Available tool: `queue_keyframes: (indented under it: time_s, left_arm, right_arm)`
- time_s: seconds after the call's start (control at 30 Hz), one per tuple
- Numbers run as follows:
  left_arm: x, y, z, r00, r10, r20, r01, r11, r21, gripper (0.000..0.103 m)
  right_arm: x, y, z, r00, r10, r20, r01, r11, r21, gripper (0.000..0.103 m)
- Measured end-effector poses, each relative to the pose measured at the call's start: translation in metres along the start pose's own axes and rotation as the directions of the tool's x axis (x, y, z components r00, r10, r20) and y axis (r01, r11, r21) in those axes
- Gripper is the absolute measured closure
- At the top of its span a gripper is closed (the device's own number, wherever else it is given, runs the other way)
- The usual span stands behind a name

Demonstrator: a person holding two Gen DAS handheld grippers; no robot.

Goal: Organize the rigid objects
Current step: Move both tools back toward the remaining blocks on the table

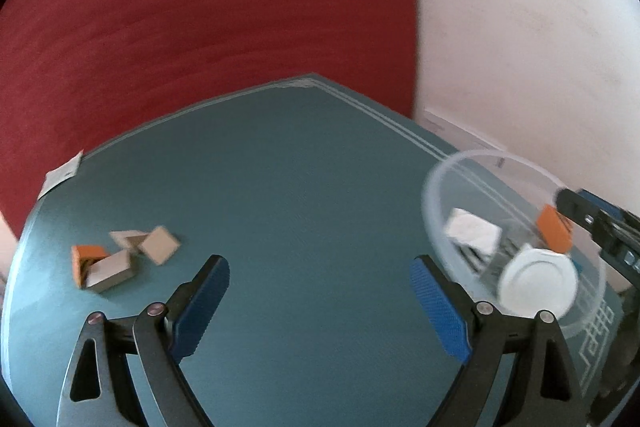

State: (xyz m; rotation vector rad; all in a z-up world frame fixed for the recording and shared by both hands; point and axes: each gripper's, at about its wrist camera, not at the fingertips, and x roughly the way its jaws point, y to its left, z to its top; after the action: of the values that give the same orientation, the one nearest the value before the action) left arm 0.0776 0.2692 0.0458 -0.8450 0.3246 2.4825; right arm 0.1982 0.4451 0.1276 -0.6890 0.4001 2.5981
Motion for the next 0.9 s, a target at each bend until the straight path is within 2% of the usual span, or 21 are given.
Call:
queue_keyframes:
  time_s: [0.03, 0.37, 0.57, 0.67, 0.9]
  left_arm:
    - [-0.002, 0.004, -0.003, 1.000, 0.012, 0.003, -0.012, 1.000, -0.009, 0.009]
    - [-0.001, 0.078, -0.005, 0.987, 0.162, -0.013, -0.162, 0.979, -0.126, 0.009]
    - [-0.011, 0.130, -0.020, 0.966, 0.252, -0.055, -0.258, 0.947, -0.191, 0.009]
    - [-0.012, 0.150, -0.025, 0.954, 0.289, -0.075, -0.299, 0.932, -0.205, 0.009]
    - [0.001, 0.183, -0.026, 0.930, 0.348, -0.113, -0.365, 0.907, -0.210, 0.009]
  right_arm:
    - [0.001, 0.002, 0.000, 0.999, 0.036, 0.001, -0.036, 0.999, -0.030, 0.056]
    - [-0.008, 0.033, -0.013, 0.996, 0.083, -0.021, -0.085, 0.988, -0.126, 0.056]
    - [-0.014, 0.056, -0.021, 0.990, 0.133, -0.051, -0.140, 0.974, -0.177, 0.055]
    - [-0.013, 0.067, -0.022, 0.986, 0.155, -0.065, -0.165, 0.967, -0.195, 0.051]
    - [-0.014, 0.095, -0.023, 0.977, 0.199, -0.081, -0.213, 0.944, -0.250, 0.051]
